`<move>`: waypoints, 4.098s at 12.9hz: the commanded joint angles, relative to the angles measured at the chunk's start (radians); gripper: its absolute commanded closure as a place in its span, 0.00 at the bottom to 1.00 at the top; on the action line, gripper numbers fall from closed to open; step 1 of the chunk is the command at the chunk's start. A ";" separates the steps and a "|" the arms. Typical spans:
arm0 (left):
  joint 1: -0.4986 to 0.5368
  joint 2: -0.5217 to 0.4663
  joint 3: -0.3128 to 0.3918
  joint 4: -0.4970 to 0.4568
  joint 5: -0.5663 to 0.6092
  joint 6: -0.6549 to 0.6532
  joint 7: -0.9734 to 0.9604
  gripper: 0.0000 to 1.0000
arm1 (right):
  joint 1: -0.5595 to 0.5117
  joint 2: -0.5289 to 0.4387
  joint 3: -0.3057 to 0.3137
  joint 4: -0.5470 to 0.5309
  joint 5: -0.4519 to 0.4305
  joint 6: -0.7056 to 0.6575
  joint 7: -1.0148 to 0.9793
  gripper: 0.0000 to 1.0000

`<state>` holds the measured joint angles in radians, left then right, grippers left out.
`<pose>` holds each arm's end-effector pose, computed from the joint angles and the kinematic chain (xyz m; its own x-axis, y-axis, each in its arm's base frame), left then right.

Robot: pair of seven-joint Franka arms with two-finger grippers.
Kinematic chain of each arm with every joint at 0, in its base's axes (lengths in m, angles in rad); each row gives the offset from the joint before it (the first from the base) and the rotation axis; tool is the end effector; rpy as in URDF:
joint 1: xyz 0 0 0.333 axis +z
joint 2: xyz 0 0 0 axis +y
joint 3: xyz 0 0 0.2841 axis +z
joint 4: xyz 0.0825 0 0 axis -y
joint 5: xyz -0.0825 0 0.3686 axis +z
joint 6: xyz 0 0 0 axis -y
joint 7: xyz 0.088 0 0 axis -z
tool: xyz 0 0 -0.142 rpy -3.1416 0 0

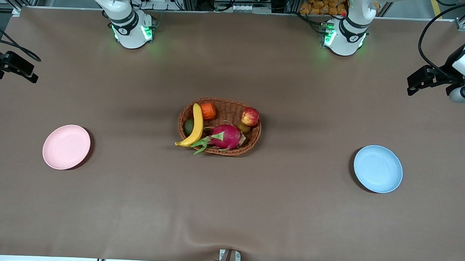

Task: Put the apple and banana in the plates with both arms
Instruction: 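Move the left gripper from rest toward the red apple in the basket, then lower the left gripper and close it on the red apple, then carry the apple with the left gripper to the blue plate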

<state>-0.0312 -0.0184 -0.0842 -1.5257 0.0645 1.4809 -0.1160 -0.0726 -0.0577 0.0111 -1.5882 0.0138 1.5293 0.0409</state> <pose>0.5217 -0.0512 0.5803 0.9998 0.0062 -0.0185 0.0049 -0.9976 -0.0685 0.5179 -0.0297 0.5766 0.9948 -0.1017 -0.0017 -0.1017 -0.9947 -0.0131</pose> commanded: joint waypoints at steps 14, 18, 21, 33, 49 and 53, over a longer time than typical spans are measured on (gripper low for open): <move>-0.312 0.302 -0.074 0.042 -0.034 0.125 -0.318 0.00 | 0.008 0.006 0.003 0.040 -0.009 -0.043 0.019 0.00; -0.364 0.296 -0.074 -0.131 -0.144 0.338 -0.390 0.00 | 0.004 0.007 0.001 0.040 -0.009 -0.043 0.019 0.00; -0.435 0.328 -0.080 -0.198 -0.147 0.498 -0.502 0.00 | -0.001 0.006 0.000 0.043 -0.011 -0.041 0.019 0.00; -0.569 0.512 -0.088 -0.221 -0.198 0.725 -0.573 0.00 | -0.006 0.009 -0.002 0.053 -0.011 -0.041 0.022 0.00; -0.390 0.329 -0.080 -0.189 -0.170 0.492 -0.385 1.00 | -0.004 0.010 -0.002 0.053 -0.008 -0.041 0.022 0.00; -0.176 0.259 -0.083 -0.194 -0.176 0.397 -0.132 1.00 | -0.004 0.010 -0.002 0.051 -0.008 -0.043 0.022 0.00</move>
<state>-0.2803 0.2636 -0.1526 -1.6953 -0.1169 1.8936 -0.3260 -0.0725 -0.0564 0.0046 -1.5603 0.0138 1.5032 0.0479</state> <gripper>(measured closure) 0.304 0.000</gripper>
